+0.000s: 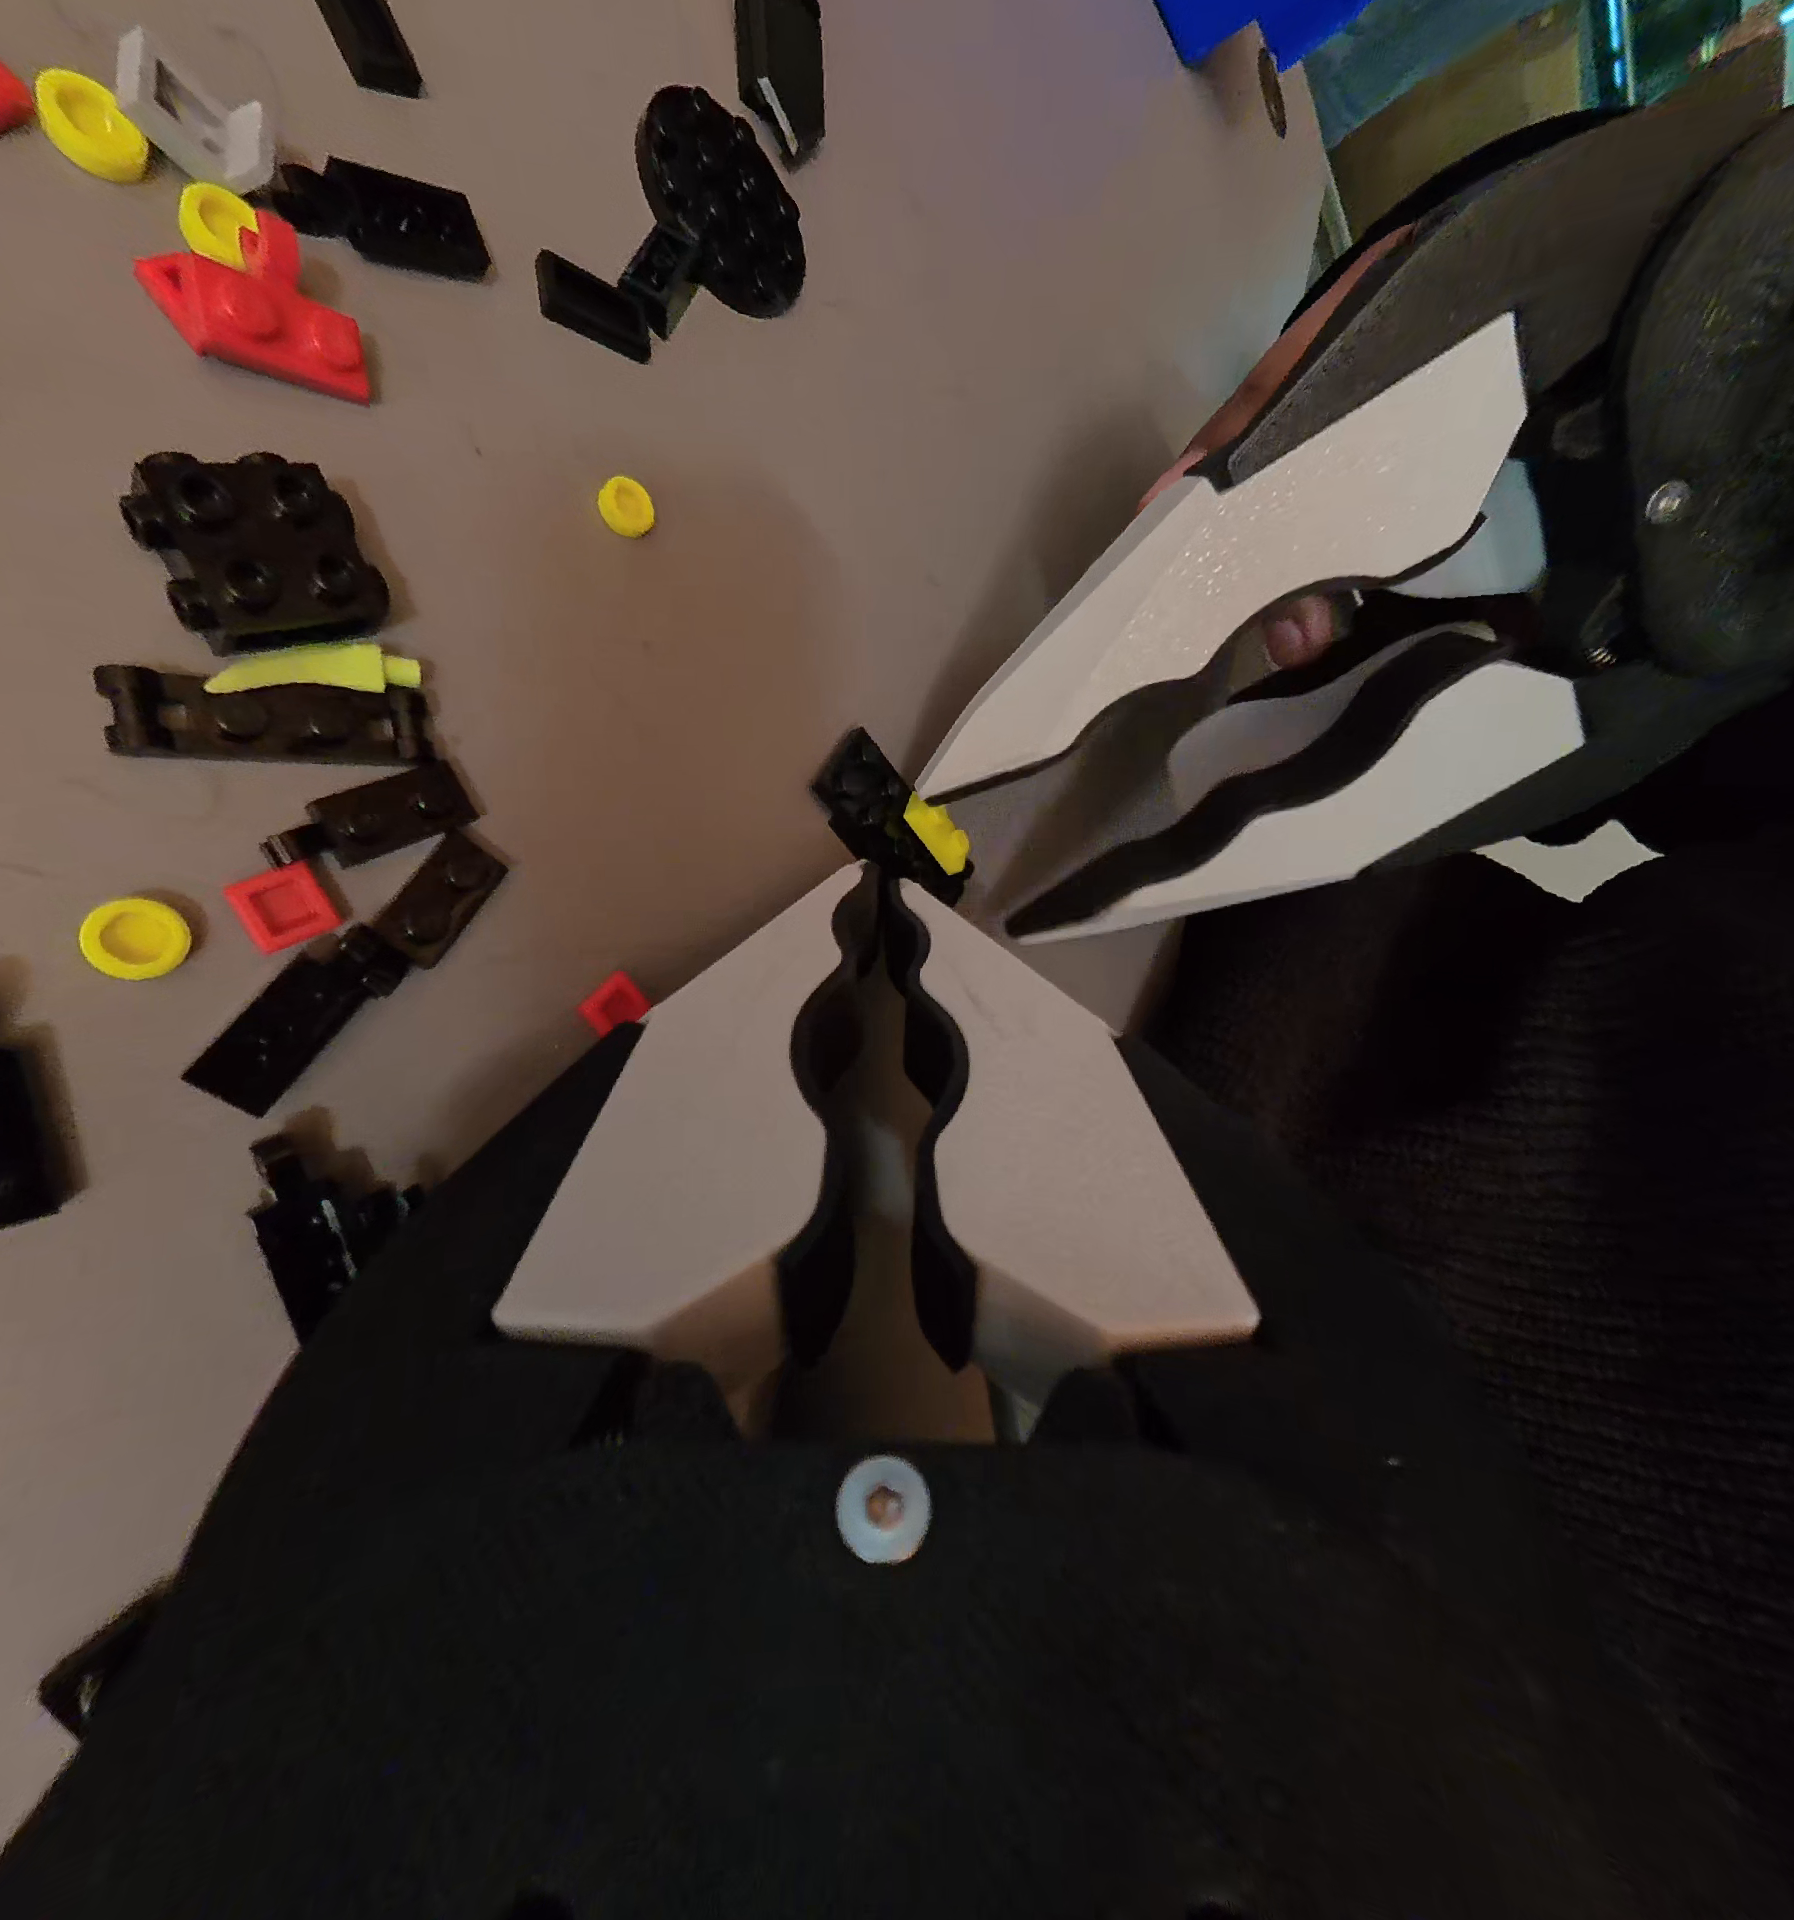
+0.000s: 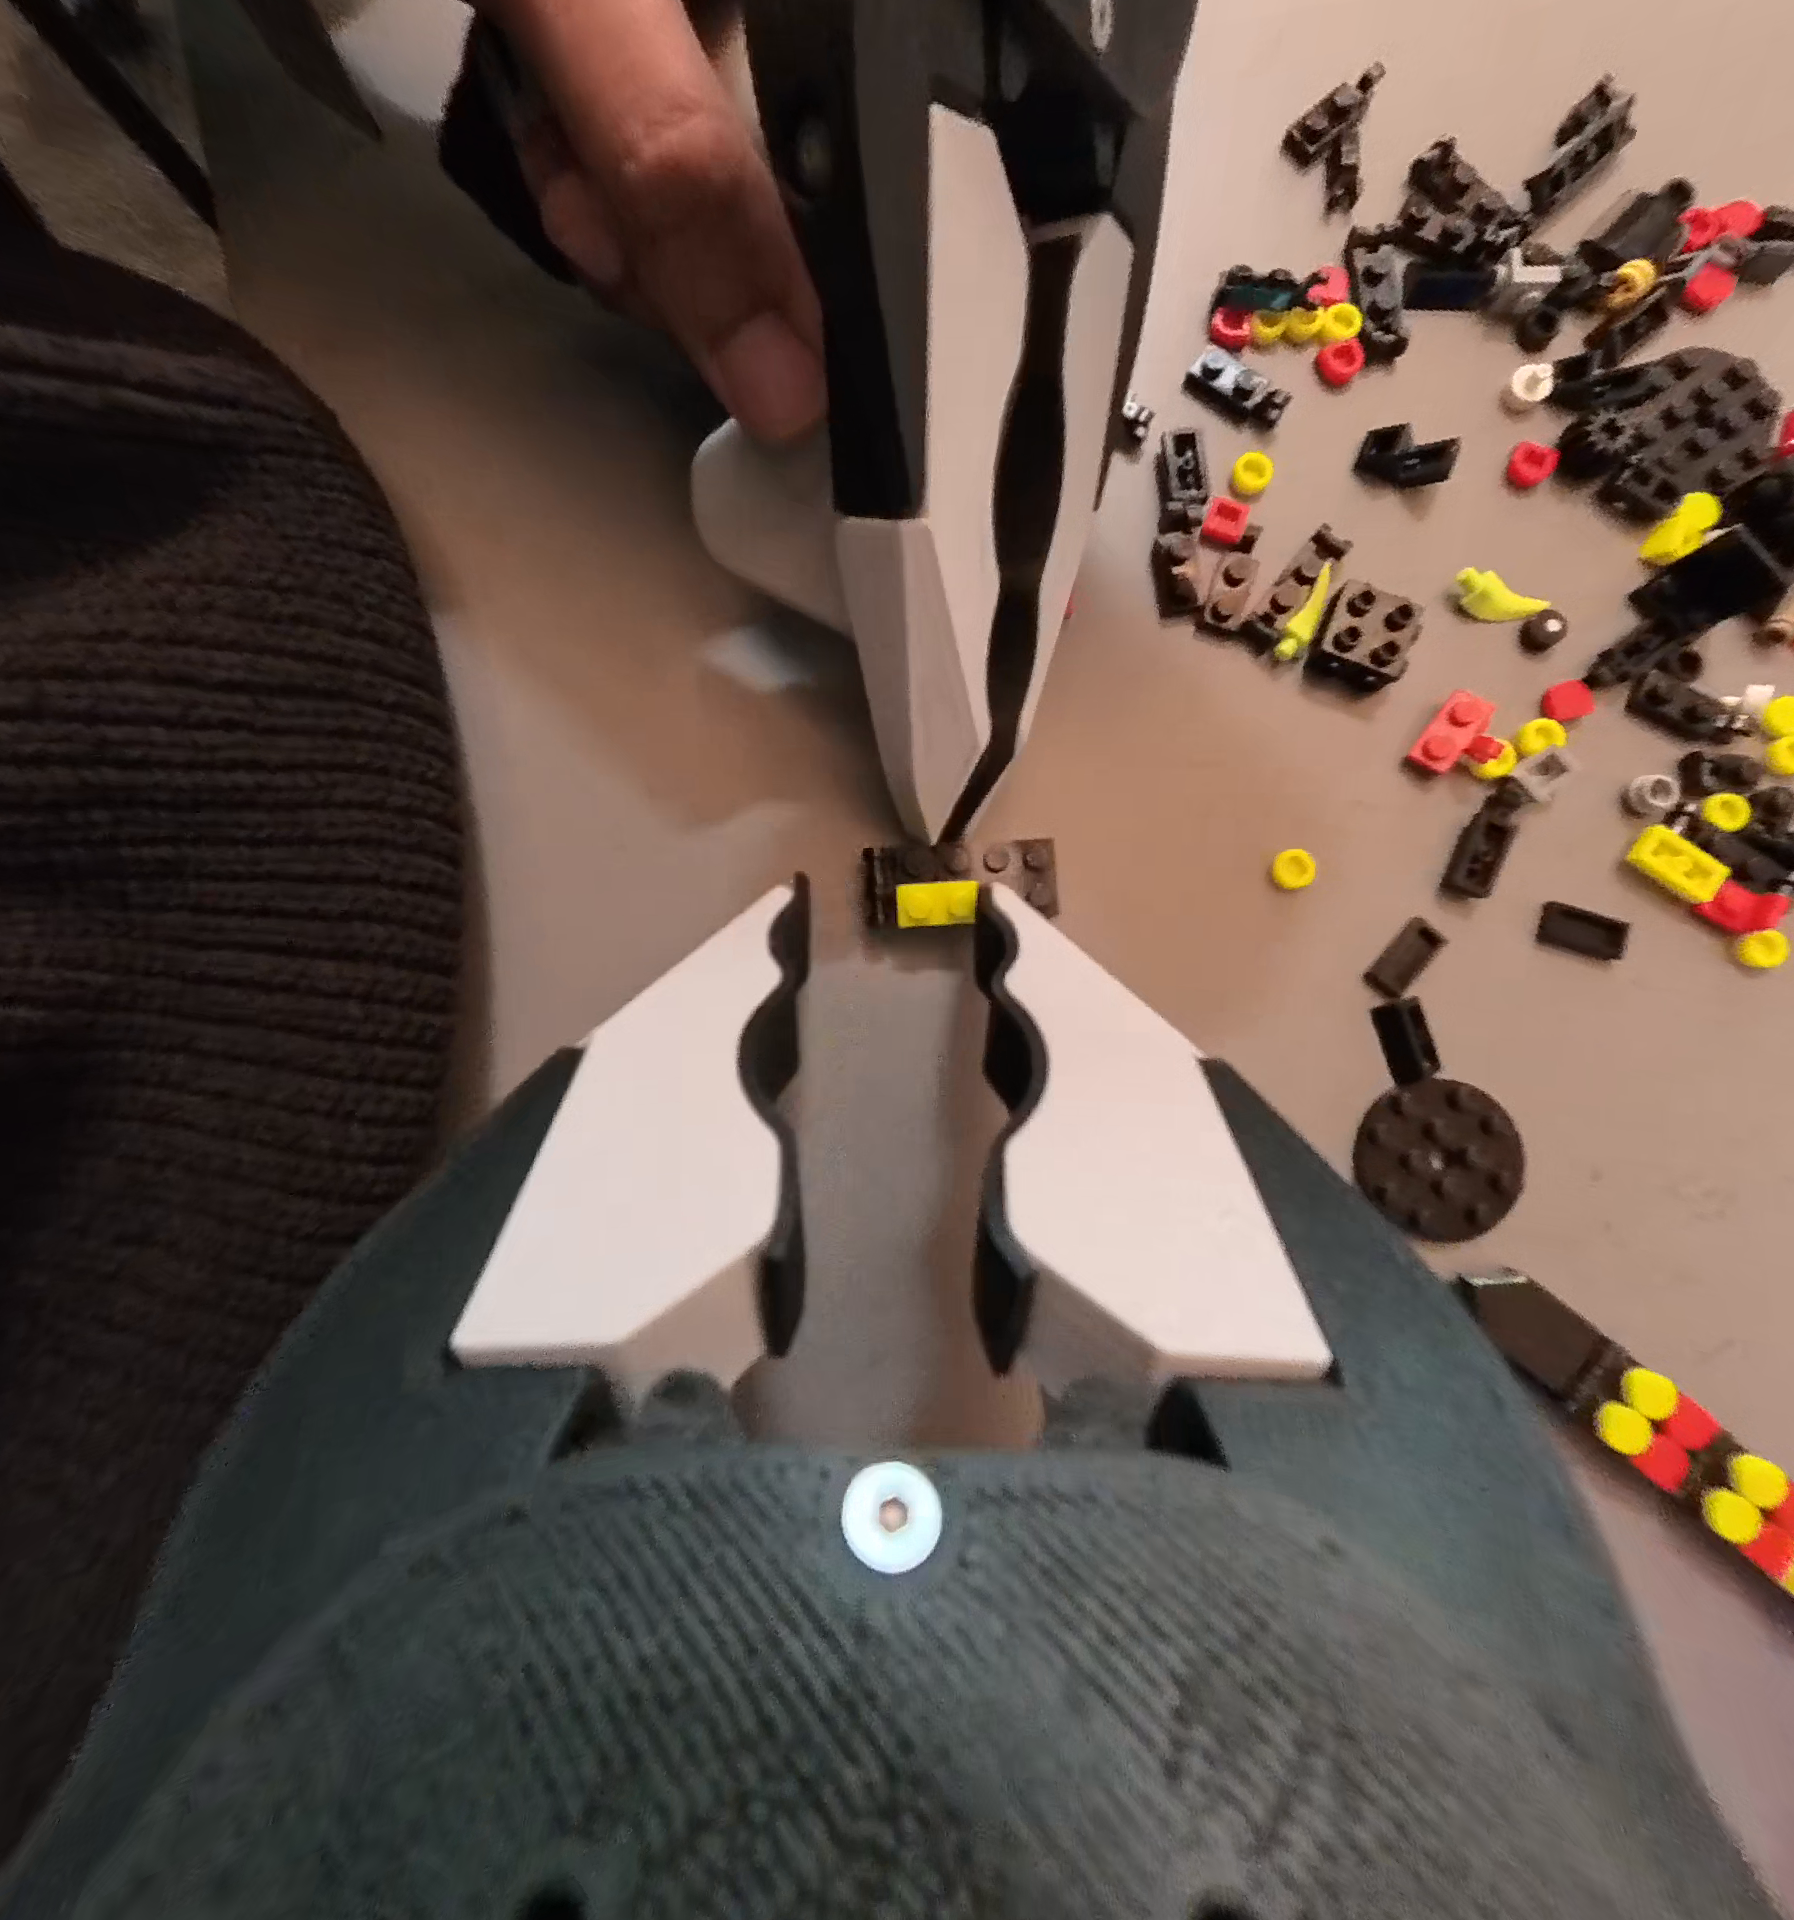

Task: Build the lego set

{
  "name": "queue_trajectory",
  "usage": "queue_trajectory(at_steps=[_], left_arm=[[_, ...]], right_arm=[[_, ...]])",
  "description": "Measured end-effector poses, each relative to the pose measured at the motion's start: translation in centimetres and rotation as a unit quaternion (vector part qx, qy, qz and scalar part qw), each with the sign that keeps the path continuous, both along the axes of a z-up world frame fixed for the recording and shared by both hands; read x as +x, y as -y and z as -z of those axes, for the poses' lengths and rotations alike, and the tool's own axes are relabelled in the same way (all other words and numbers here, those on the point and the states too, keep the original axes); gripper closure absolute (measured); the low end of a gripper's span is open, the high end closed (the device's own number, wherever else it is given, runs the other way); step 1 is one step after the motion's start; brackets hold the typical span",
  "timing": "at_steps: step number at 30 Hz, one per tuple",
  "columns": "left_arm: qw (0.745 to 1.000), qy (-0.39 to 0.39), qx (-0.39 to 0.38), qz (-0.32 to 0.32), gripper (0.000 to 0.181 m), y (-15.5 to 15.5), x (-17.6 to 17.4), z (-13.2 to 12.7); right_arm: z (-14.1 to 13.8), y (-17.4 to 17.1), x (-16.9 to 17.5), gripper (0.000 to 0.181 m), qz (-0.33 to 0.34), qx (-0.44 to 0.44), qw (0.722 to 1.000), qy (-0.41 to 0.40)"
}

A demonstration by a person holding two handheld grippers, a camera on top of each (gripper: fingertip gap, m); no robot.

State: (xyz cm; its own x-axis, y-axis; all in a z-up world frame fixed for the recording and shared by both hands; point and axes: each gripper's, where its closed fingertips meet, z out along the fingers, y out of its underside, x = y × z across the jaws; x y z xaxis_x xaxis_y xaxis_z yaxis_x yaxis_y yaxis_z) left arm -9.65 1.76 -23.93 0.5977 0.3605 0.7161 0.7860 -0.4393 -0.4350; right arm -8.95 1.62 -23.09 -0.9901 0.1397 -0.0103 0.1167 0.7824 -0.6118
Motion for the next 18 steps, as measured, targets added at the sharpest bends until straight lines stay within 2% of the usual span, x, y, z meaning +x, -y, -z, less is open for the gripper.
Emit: queue_trajectory(at_steps=[3, 8, 14, 18], left_arm=[[1.000, 0.003, 0.001, -0.002, 0.181, 0.10, -0.10, -0.01], [1.000, 0.004, 0.002, -0.003, 0.181, 0.14, -0.17, -0.02], [1.000, 0.004, 0.002, -0.004, 0.181, 0.15, -0.22, -0.02], [1.000, 0.004, 0.002, -0.004, 0.181, 0.16, -0.22, -0.02]], right_arm=[[-0.64, 0.08, -0.48, 0.147, 0.003, -0.020, 1.000, -0.008], [-0.95, -0.03, -0.87, 0.171, 0.006, -0.039, 0.999, -0.001], [-0.22, -0.09, -0.80, 0.181, 0.003, -0.026, 1.000, 0.001], [-0.20, -0.05, -0.79, 0.181, 0.001, -0.030, 1.000, 0.006]])
